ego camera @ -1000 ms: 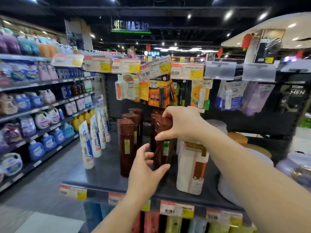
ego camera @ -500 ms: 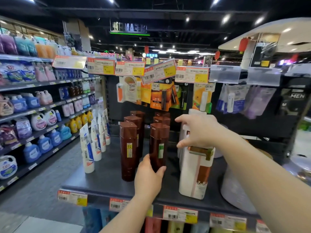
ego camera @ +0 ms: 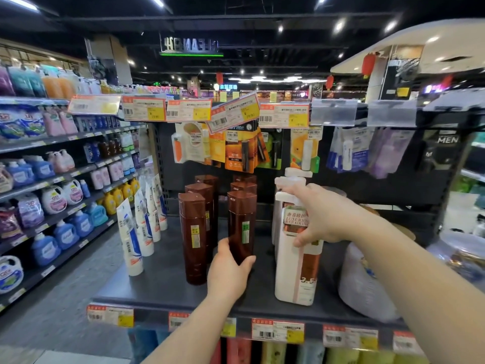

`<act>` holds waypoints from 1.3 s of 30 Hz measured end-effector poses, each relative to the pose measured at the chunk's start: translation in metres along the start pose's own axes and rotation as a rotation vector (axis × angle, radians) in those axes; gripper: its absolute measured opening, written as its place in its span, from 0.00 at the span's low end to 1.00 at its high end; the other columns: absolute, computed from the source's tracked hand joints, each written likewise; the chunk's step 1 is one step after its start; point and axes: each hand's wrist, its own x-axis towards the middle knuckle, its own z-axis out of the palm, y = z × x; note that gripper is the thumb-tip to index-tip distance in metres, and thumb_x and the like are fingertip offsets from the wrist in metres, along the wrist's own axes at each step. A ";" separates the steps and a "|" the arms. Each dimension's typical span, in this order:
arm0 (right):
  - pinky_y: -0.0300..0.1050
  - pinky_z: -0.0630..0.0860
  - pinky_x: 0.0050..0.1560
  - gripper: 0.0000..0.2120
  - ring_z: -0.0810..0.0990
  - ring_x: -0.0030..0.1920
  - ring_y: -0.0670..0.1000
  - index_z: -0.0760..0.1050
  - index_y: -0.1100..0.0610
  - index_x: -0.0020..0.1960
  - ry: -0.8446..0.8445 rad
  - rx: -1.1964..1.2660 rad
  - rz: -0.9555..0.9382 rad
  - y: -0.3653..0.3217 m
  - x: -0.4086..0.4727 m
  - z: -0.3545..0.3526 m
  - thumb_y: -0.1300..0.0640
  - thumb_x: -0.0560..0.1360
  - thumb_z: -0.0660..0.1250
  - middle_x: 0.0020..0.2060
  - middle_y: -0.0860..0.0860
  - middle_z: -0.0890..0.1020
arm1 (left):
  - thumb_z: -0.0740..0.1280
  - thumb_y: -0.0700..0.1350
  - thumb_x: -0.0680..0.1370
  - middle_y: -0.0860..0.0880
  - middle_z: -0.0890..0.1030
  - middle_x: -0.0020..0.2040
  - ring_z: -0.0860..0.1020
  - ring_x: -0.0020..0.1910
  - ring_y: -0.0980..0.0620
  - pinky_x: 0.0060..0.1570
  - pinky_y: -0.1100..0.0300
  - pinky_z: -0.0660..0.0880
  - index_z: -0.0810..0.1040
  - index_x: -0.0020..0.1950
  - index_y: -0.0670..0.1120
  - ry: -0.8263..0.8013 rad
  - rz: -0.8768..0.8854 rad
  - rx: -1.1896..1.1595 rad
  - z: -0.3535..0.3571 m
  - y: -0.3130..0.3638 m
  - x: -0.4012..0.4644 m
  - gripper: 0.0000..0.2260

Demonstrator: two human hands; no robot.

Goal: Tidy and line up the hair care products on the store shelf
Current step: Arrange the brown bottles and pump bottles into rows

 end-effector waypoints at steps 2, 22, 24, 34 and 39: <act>0.34 0.71 0.35 0.50 0.76 0.58 0.51 0.55 0.44 0.73 0.014 0.013 0.002 0.001 0.003 0.001 0.46 0.60 0.80 0.68 0.49 0.69 | 0.72 0.54 0.74 0.51 0.77 0.65 0.77 0.61 0.50 0.50 0.61 0.72 0.62 0.72 0.50 -0.013 -0.003 0.001 0.001 0.000 0.002 0.30; 0.62 0.64 0.67 0.52 0.62 0.73 0.57 0.53 0.44 0.76 0.087 -0.093 -0.051 -0.033 0.032 -0.015 0.22 0.59 0.62 0.74 0.49 0.64 | 0.70 0.52 0.76 0.59 0.72 0.51 0.73 0.48 0.59 0.48 0.62 0.70 0.60 0.69 0.53 -0.115 -0.001 -0.160 0.007 -0.007 0.010 0.27; 0.63 0.58 0.69 0.51 0.58 0.74 0.57 0.53 0.44 0.76 0.023 -0.134 -0.090 -0.047 0.045 -0.016 0.22 0.60 0.62 0.74 0.48 0.63 | 0.71 0.51 0.75 0.59 0.72 0.52 0.73 0.50 0.58 0.49 0.62 0.70 0.59 0.69 0.53 -0.124 0.003 -0.166 0.005 -0.008 0.010 0.28; 0.65 0.39 0.72 0.42 0.56 0.75 0.56 0.58 0.44 0.75 -0.134 -0.168 -0.084 -0.057 0.070 -0.011 0.30 0.67 0.66 0.73 0.50 0.66 | 0.75 0.47 0.72 0.60 0.71 0.53 0.72 0.54 0.60 0.51 0.65 0.69 0.62 0.68 0.53 -0.171 0.037 -0.105 0.000 -0.012 0.014 0.30; 0.67 0.41 0.72 0.36 0.59 0.74 0.56 0.60 0.44 0.75 -0.100 -0.208 -0.105 -0.057 0.074 -0.008 0.35 0.71 0.66 0.71 0.50 0.68 | 0.75 0.46 0.72 0.53 0.77 0.60 0.76 0.58 0.55 0.54 0.63 0.70 0.63 0.68 0.52 -0.163 0.020 -0.106 0.002 -0.013 0.017 0.30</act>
